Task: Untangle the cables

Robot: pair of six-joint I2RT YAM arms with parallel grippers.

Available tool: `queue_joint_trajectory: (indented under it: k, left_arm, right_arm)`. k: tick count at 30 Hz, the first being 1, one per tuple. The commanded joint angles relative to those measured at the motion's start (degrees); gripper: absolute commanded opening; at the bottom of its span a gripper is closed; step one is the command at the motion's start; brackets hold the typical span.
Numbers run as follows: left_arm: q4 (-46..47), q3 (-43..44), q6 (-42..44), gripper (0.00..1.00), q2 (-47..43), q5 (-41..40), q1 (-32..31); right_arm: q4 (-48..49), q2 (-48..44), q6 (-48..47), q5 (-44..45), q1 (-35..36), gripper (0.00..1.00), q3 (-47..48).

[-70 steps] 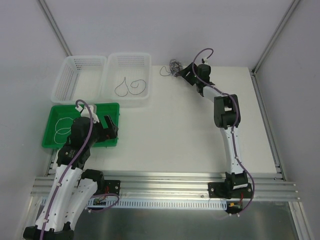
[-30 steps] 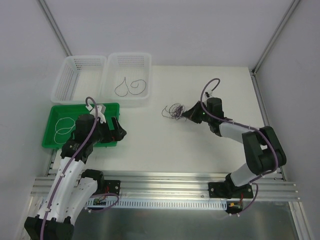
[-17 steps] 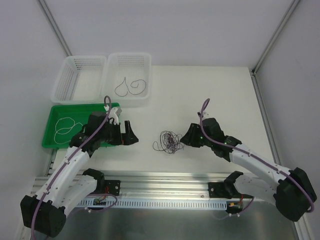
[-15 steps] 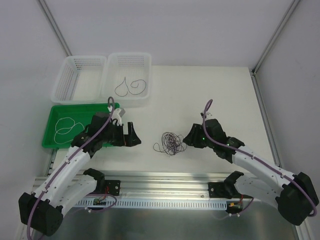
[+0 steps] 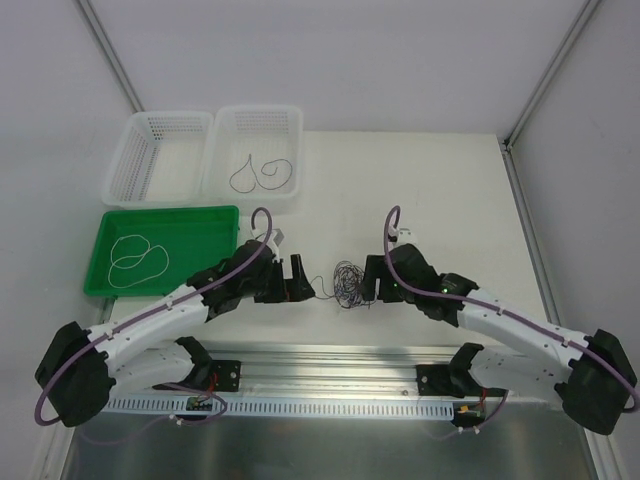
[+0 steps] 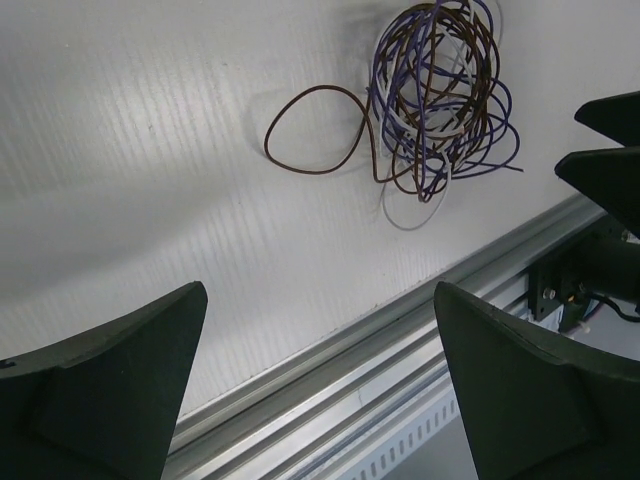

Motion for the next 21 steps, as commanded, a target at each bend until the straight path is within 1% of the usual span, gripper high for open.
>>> queue_joint_trajectory:
  k: [1,4,8,14,21]
  left_arm:
    - [7.61,0.02,-6.4,0.99,2.8,-6.58,-2.97]
    - [9.37,0.2,-8.24,0.99,4.92,-10.8,-4.82]
    - [11.04,0.11,-11.41,0.99,6.94,-15.36,-5.7]
    - [11.31,2.75,-12.38,0.99,11.95,-18.19,-6.49]
    - [11.31,7.22,-12.82,0.97,21.34,-18.8,-8.51]
  right_arm:
    - [3.9,4.73,-0.31,3.91,1.17,0.75,3.25]
    - [7.16,8.42,1.01,5.31,1.43,0.75,3.95]
    - [10.15,13.08,2.15,5.84,1.52,0.71,4.83]
    - [13.84,18.62,4.17,5.49,1.52,0.69,4.74]
    - [16.3,22.32,4.97,4.79,1.52,0.68,4.66]
